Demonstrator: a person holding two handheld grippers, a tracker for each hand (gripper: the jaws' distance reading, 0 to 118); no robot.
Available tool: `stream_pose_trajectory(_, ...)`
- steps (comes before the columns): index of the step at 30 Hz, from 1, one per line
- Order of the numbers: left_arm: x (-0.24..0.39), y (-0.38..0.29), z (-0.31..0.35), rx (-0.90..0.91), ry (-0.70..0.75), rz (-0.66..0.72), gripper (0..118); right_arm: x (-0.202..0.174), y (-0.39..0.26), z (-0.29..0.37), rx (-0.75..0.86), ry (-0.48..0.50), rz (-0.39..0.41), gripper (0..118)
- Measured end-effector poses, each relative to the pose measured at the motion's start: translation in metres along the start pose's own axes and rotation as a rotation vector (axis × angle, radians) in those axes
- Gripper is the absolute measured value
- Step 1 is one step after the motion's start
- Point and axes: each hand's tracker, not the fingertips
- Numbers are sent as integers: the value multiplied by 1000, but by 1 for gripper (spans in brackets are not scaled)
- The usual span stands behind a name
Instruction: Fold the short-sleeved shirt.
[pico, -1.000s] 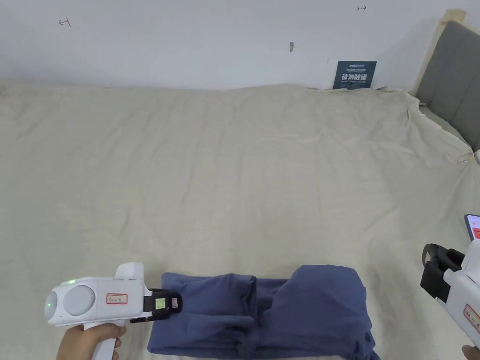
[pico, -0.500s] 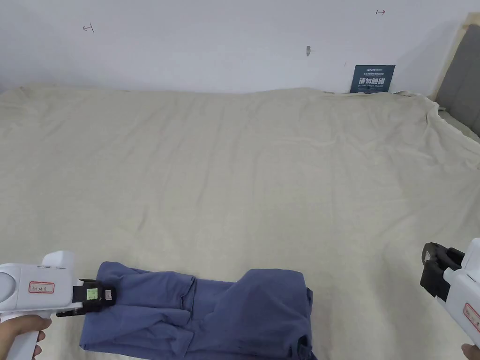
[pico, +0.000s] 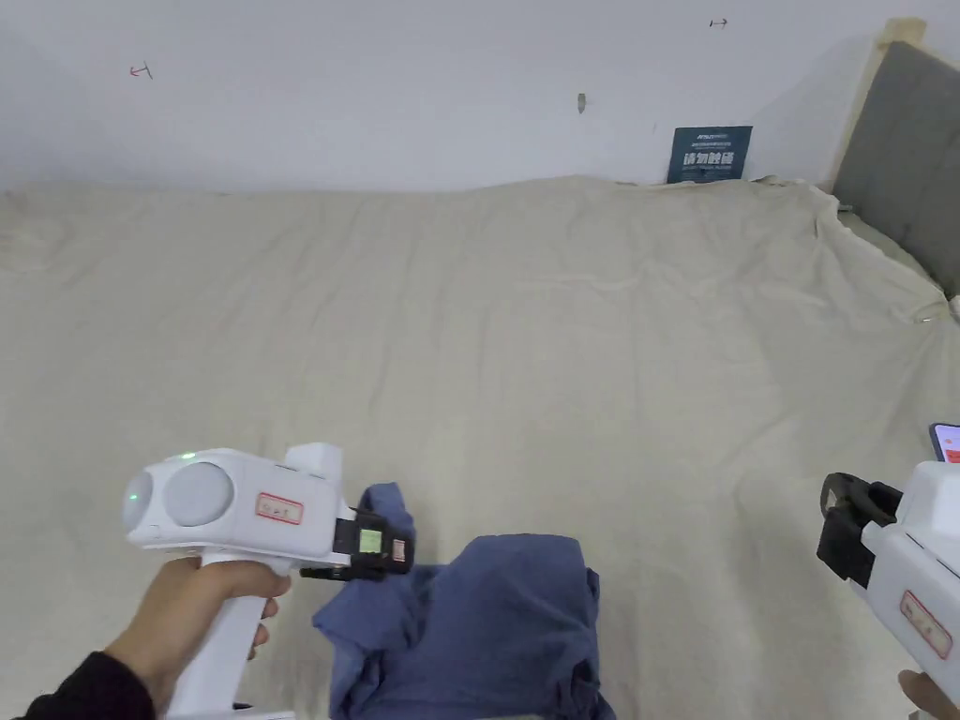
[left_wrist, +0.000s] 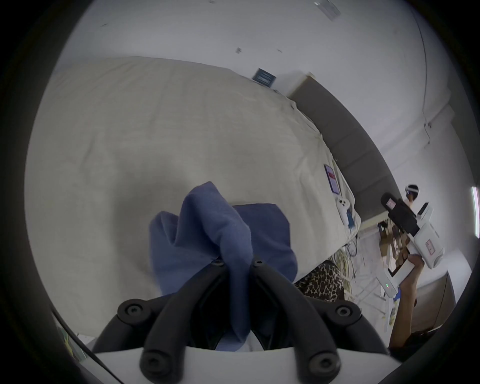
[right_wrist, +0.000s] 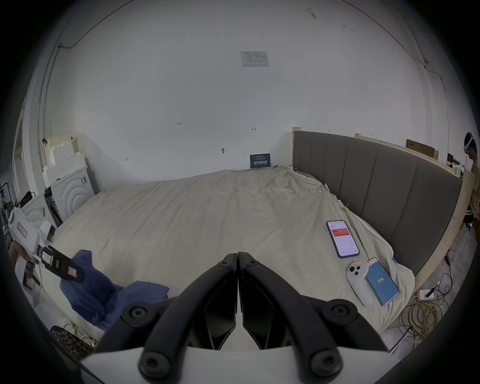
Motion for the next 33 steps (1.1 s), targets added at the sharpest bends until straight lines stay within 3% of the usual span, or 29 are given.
stream_pose_trajectory(6, 46, 7, -70, -86, -35, -54, 9, 15, -1, 5, 8, -23, -12, 0)
stream_pose_trajectory(16, 81, -15, -152, -171, 62, -104, 10, 28, -9, 9, -5, -56, -25, 0)
stream_pose_trajectory(18, 81, -19, -156, -164, 71, -104, 21, 31, -11, 8, -9, -58, -26, 0)
stream_pose_trajectory(22, 86, -20, -144, -141, 3, -120, 83, 31, -11, 7, -11, -57, -24, 0)
stream_pose_trajectory(24, 93, -18, -129, -120, 7, -123, 103, 30, -10, 7, -9, -56, -24, 0)
stream_pose_trajectory(25, 93, -17, -119, -76, -3, -137, 108, 30, -10, 7, -8, -53, -24, 0)
stream_pose_trajectory(29, 85, -13, -76, 95, -11, -189, 109, 29, -8, 7, 0, -47, -20, 0)
stream_pose_trajectory(33, 62, -10, -49, 197, 69, -183, 109, 28, -7, 7, 5, -41, -16, 0)
